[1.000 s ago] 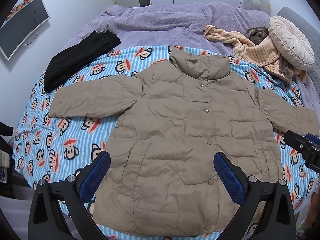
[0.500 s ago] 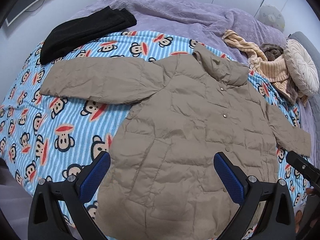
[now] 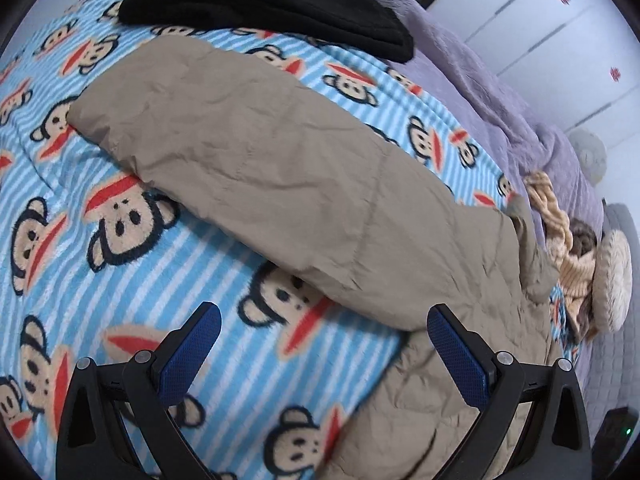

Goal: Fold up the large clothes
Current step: 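Grasp the jacket sleeve with the left tool while the right tool pinches the jacket side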

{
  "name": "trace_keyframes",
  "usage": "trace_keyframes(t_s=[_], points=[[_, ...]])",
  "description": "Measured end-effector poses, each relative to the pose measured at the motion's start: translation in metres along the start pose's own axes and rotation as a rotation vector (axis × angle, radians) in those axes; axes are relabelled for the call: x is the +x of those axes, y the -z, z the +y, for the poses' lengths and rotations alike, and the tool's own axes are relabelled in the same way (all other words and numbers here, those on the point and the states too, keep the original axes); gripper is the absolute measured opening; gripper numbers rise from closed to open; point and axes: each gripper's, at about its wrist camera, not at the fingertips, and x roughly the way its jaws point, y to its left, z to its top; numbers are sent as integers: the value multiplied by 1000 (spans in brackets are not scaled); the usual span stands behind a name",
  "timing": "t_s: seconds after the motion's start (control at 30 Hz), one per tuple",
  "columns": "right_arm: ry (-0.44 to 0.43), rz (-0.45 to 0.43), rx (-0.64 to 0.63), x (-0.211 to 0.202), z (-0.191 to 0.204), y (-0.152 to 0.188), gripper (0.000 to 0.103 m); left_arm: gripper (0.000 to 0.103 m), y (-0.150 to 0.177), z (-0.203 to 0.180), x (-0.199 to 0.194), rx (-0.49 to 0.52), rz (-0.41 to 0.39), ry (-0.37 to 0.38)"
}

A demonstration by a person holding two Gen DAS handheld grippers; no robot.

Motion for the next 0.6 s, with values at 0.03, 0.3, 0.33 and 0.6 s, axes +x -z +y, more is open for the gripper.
trace_keyframes(t_s=[0.03,0.3,0.33,0.6], points=[[-5,8,-7,9,6,-1,103,103,-7,13,8,-29,1,15],[-44,43,-46,73,39,-15,103,103,-60,59,47,-91,-41,84],[-47,37,-49,77,42,-17,103,103,-67,58,49,-88,-54,80],[-75,-25,-70,96,62,-47,103,58,-107,50,54,-49,-179,-32]])
